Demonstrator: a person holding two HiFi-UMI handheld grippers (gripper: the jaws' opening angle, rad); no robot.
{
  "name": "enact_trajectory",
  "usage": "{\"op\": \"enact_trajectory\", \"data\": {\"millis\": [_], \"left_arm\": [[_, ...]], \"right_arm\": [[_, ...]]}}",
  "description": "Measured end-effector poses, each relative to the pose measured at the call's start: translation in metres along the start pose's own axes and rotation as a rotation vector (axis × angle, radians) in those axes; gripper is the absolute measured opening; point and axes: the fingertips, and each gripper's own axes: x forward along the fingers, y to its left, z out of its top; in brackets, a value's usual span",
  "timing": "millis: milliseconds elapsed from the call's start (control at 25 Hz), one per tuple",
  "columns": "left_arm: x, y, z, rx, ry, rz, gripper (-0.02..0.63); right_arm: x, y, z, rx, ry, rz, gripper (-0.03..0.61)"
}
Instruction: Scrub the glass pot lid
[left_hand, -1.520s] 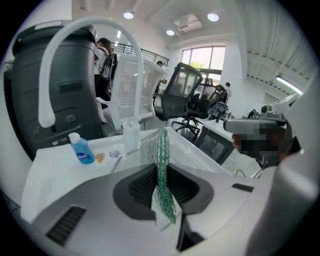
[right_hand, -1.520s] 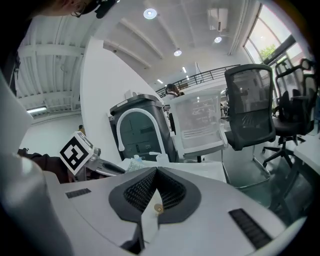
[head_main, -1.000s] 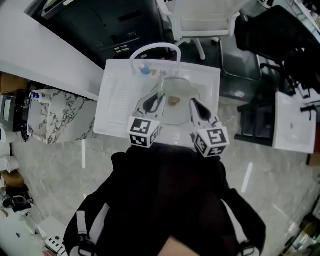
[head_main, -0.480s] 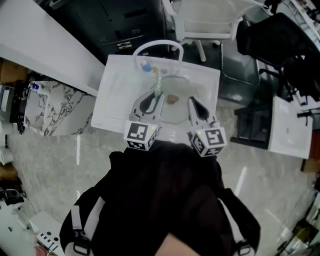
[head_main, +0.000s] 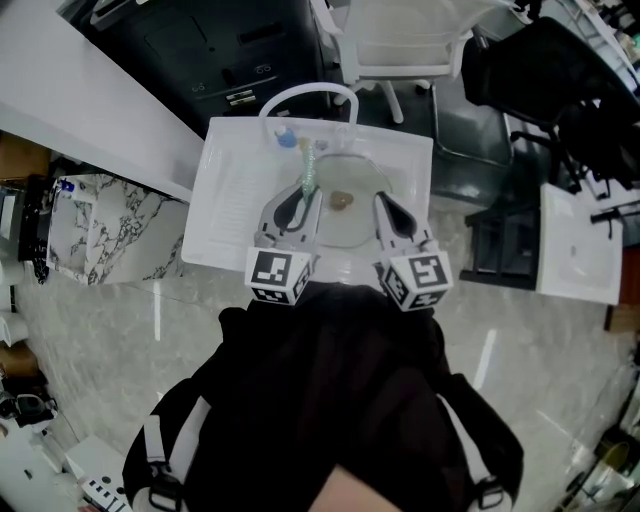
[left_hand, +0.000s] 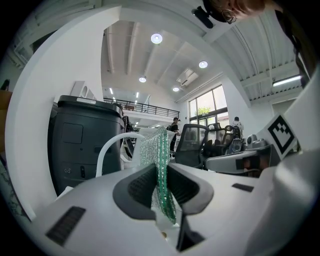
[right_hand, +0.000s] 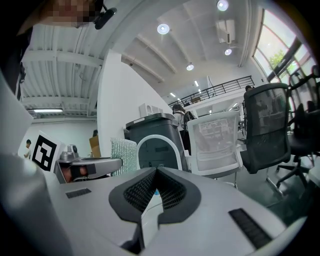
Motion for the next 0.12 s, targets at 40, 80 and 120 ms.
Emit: {"op": "enact_trajectory", "data": {"millis": [40,80,120], "left_arm": [[0.0005,-0.0002,0.0001,0.0,0.001,0.0,0.066],[0.0011,-0.0005,0.0002,0.0,0.002,0.0,0.064],[0.0018,-0.001,0.0001,-0.001,0.003,-0.001,0.064]], "right_arm": [[0.0003,0.0002,0.0015,0.002,0.001,0.001,0.002],[0.0004,0.0003,0.003,0.004,0.001,0.002,0.002],[0.0004,0.0003,0.0044,0.005,0.002,0.003,0.003]]}}
